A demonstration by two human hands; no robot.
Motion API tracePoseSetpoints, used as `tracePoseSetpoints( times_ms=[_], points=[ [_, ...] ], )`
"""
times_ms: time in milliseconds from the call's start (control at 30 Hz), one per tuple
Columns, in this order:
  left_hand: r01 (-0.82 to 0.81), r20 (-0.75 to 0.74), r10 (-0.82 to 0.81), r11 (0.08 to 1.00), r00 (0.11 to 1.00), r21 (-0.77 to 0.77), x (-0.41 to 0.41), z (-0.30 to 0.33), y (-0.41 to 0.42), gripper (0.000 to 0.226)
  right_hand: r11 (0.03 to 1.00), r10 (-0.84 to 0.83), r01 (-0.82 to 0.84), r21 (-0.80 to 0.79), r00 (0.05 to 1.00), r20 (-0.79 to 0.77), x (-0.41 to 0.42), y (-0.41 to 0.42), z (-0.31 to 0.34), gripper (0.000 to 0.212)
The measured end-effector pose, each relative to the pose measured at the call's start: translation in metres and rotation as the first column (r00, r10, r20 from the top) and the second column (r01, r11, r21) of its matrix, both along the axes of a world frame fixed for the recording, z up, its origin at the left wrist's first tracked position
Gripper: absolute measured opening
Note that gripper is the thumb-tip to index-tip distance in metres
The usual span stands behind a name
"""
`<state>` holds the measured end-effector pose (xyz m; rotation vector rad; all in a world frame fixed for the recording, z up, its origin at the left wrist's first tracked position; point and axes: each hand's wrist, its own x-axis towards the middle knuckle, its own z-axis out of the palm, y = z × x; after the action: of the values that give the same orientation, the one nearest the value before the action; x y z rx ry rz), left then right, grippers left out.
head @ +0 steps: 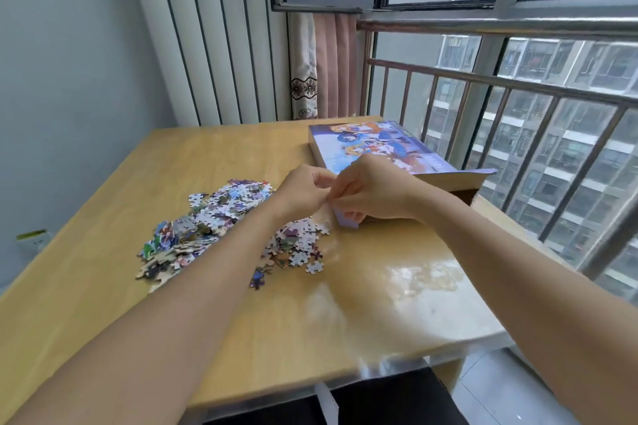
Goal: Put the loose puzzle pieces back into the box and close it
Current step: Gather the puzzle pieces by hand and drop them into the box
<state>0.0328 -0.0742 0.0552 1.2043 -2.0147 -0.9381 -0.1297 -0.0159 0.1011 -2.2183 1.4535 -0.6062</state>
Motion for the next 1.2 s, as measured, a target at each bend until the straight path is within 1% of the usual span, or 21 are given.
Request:
tracePoseSetpoints(
  times_ms=[33, 67, 100, 133, 167, 200, 233, 267, 300, 333, 367, 433, 533, 600, 667, 767, 867, 1000, 1067, 1133, 1200],
  points=[
    [-0.028, 0.037, 0.029, 0.999, 0.999, -0.018, 0.013, 0.003, 0.001, 0.010, 1.000, 0.014, -0.012, 0.023, 0.997, -0.076, 0.011, 0.001, -0.004, 0.010],
    [-0.076, 0.096, 0.082, 0.995, 0.992, -0.062, 0.027, 0.006, 0.001, 0.016, 0.999, 0.017, -0.012, 0.030, 0.982, -0.189, 0.022, 0.004, -0.005, 0.020],
    [-0.148, 0.156, 0.167, 0.981, 0.974, -0.124, 0.043, 0.006, 0.002, 0.021, 0.999, -0.001, 0.015, 0.043, 0.952, -0.306, 0.033, 0.004, -0.011, 0.036],
    [-0.216, 0.194, 0.253, 0.957, 0.948, -0.195, 0.059, 0.006, 0.003, 0.025, 0.996, -0.032, 0.063, 0.067, 0.923, -0.384, 0.043, 0.007, -0.016, 0.049],
    [-0.267, 0.212, 0.322, 0.930, 0.923, -0.252, 0.075, 0.003, 0.005, 0.030, 0.988, -0.054, 0.107, 0.110, 0.914, -0.402, 0.051, 0.008, -0.024, 0.059],
    [-0.302, 0.236, 0.373, 0.908, 0.897, -0.291, 0.089, -0.001, 0.008, 0.035, 0.977, -0.067, 0.135, 0.168, 0.932, -0.356, 0.058, 0.008, -0.033, 0.065],
    [-0.329, 0.297, 0.421, 0.890, 0.857, -0.315, 0.104, -0.007, 0.013, 0.044, 0.962, -0.085, 0.149, 0.228, 0.960, -0.268, 0.067, 0.007, -0.044, 0.069],
    [-0.348, 0.388, 0.469, 0.872, 0.793, -0.344, 0.113, -0.014, 0.018, 0.054, 0.949, -0.116, 0.165, 0.270, 0.975, -0.188, 0.073, 0.004, -0.056, 0.077],
    [-0.369, 0.478, 0.510, 0.856, 0.715, -0.362, 0.123, -0.022, 0.023, 0.064, 0.943, -0.149, 0.186, 0.277, 0.978, -0.149, 0.081, 0.001, -0.068, 0.092],
    [-0.398, 0.547, 0.535, 0.845, 0.644, -0.358, 0.130, -0.028, 0.029, 0.074, 0.945, -0.173, 0.206, 0.254, 0.974, -0.148, 0.087, -0.002, -0.080, 0.110],
    [-0.438, 0.588, 0.549, 0.834, 0.595, -0.336, 0.136, -0.036, 0.033, 0.081, 0.953, -0.175, 0.205, 0.223, 0.973, -0.149, 0.094, -0.006, -0.089, 0.121],
    [-0.517, 0.608, 0.558, 0.814, 0.565, -0.267, 0.146, -0.048, 0.037, 0.087, 0.968, -0.153, 0.180, 0.176, 0.975, -0.159, 0.108, -0.009, -0.094, 0.130],
    [-0.587, 0.506, 0.601, 0.782, 0.619, -0.211, 0.149, -0.052, 0.035, 0.083, 0.972, -0.104, 0.142, 0.185, 0.973, -0.204, 0.118, -0.017, -0.082, 0.140],
    [-0.599, 0.416, 0.635, 0.766, 0.651, -0.233, 0.149, -0.053, 0.029, 0.078, 0.968, -0.057, 0.110, 0.227, 0.972, -0.229, 0.120, -0.026, -0.075, 0.147],
    [-0.585, 0.332, 0.630, 0.776, 0.702, -0.237, 0.148, -0.055, 0.025, 0.071, 0.959, -0.011, 0.082, 0.271, 0.967, -0.253, 0.121, -0.035, -0.071, 0.150],
    [-0.574, 0.173, 0.609, 0.791, 0.774, -0.212, 0.148, -0.054, 0.021, 0.061, 0.959, 0.024, 0.046, 0.278, 0.970, -0.243, 0.121, -0.044, -0.069, 0.145],
    [-0.553, 0.034, 0.567, 0.813, 0.823, -0.184, 0.145, -0.048, 0.020, 0.054, 0.974, 0.024, 0.014, 0.225, 0.985, -0.168, 0.116, -0.048, -0.067, 0.129],
    [-0.531, -0.024, 0.537, 0.823, 0.843, -0.201, 0.140, -0.045, 0.016, 0.047, 0.993, 0.024, -0.009, 0.118, 0.992, -0.127, 0.111, -0.051, -0.068, 0.103],
    [-0.520, -0.033, 0.525, 0.830, 0.850, -0.203, 0.140, -0.045, 0.015, 0.045, 0.998, 0.014, -0.007, 0.069, 0.994, -0.105, 0.110, -0.052, -0.070, 0.097],
    [-0.517, -0.061, 0.516, 0.833, 0.854, -0.197, 0.141, -0.045, 0.014, 0.045, 0.998, 0.019, -0.013, 0.062, 0.994, -0.104, 0.110, -0.052, -0.072, 0.104],
    [-0.527, -0.096, 0.518, 0.831, 0.850, -0.179, 0.143, -0.043, 0.014, 0.045, 0.995, 0.037, -0.023, 0.093, 0.987, -0.158, 0.110, -0.054, -0.076, 0.116]
  ],
)
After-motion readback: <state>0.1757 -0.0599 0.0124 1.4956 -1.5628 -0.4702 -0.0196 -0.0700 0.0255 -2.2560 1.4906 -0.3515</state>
